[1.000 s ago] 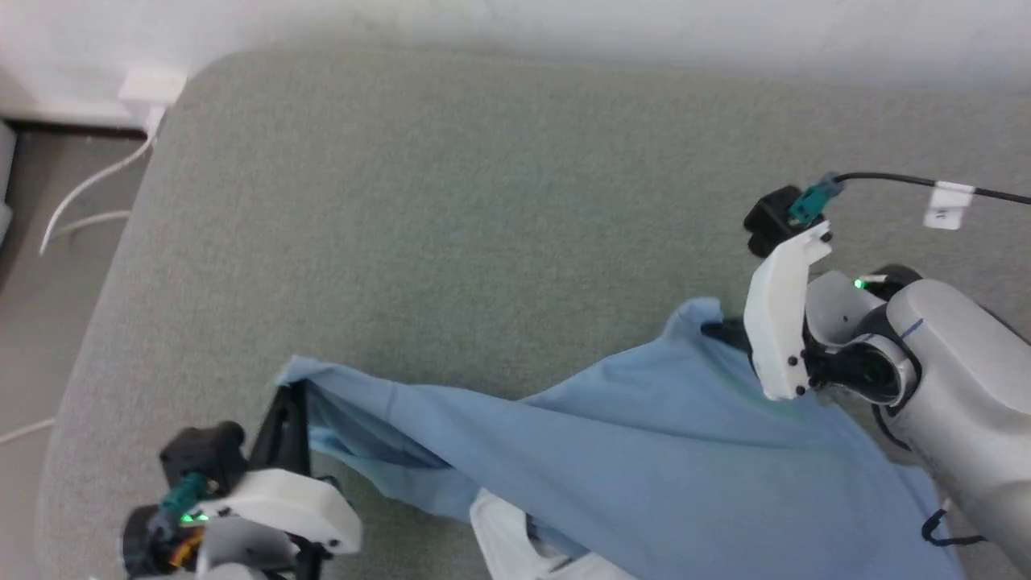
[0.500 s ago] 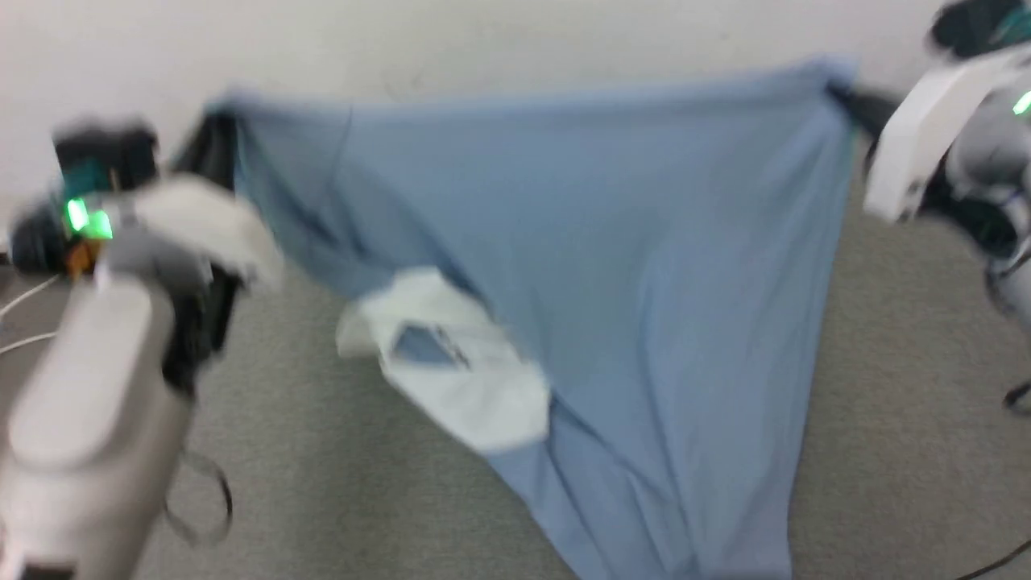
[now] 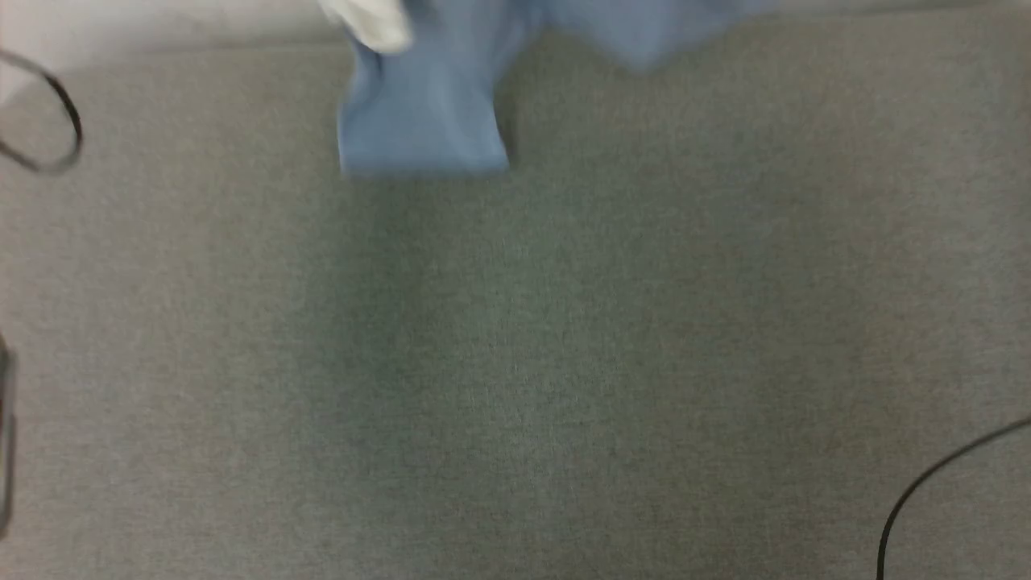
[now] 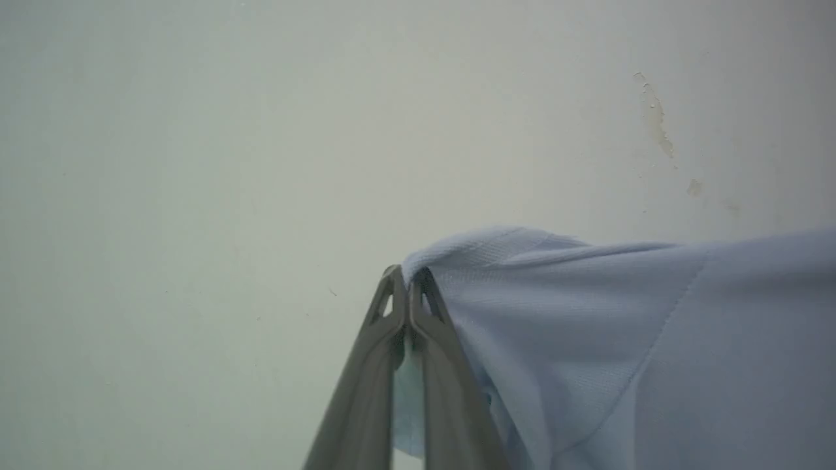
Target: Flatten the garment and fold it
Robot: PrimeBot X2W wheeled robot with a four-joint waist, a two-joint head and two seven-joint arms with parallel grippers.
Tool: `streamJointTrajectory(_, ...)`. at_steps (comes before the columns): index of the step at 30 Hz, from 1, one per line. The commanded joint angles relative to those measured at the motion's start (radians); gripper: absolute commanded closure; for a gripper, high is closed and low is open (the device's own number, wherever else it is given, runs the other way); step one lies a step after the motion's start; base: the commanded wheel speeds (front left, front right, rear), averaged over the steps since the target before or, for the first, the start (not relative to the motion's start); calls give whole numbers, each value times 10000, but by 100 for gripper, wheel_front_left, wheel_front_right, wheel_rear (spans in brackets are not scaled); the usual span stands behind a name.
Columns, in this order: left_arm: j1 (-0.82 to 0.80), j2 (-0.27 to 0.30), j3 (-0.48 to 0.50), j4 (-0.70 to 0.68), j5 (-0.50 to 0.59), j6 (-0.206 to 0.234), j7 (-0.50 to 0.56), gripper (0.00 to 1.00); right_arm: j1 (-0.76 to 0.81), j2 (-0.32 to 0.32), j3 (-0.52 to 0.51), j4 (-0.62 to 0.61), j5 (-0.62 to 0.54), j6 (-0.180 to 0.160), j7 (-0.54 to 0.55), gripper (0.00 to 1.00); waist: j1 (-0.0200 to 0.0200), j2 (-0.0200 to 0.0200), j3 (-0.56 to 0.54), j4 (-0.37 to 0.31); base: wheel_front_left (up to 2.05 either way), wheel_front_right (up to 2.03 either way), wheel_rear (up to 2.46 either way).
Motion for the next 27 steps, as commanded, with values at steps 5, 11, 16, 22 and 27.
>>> streamJointTrajectory(5, -1262, -65, -91, 900, 260, -104, -276, 100, -976, -114, -39, 533, -76, -34, -409, 100, -3, 0, 1647, -41, 0, 0, 0)
streamJointTrajectory(11, -1461, -305, -96, 1965, 114, -213, -675, 100, -1143, 186, 527, 1048, 364, -34, -577, 100, -3, 0, 2180, -9, 0, 0, 0)
streamJointTrajectory(16, -1002, -499, 29, 2797, -212, -335, -1116, 100, -726, 499, 1156, 1547, 838, -34, -732, 100, -3, 0, 2292, -2, 0, 0, 0)
streamJointTrajectory(22, 151, -801, 310, 3573, -780, -579, -1626, 100, 490, 868, 1931, 1911, 1516, -34, -1077, 100, -3, 0, 1736, 91, 0, 0, 0)
streamJointTrajectory(27, 1903, -1032, 579, 3615, -1199, -718, -1940, 100, 2254, 850, 2577, 1637, 2224, -34, -1501, 100, -3, 0, 728, 284, 0, 0, 0)
